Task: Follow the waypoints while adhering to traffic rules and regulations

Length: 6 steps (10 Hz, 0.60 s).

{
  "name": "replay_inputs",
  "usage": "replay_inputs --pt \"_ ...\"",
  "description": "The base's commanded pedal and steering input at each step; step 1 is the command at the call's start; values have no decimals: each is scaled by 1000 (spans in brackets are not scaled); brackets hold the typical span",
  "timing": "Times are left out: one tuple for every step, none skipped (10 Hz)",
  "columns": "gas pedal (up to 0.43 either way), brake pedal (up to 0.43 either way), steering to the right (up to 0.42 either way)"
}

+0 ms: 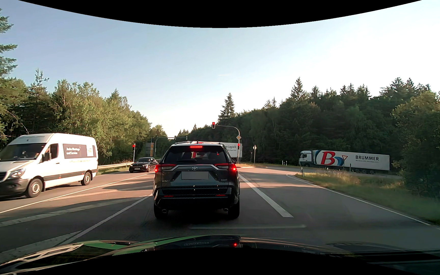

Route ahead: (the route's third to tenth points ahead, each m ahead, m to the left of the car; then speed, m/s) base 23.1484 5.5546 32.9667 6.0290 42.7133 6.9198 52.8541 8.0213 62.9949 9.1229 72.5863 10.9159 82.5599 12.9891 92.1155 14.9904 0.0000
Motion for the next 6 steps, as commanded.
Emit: replay_inputs --pt "0 250 -11" --pt "0 250 -11" --pt "0 250 -11" --pt "0 250 -11" --pt "0 250 -11" --pt "0 250 -11"
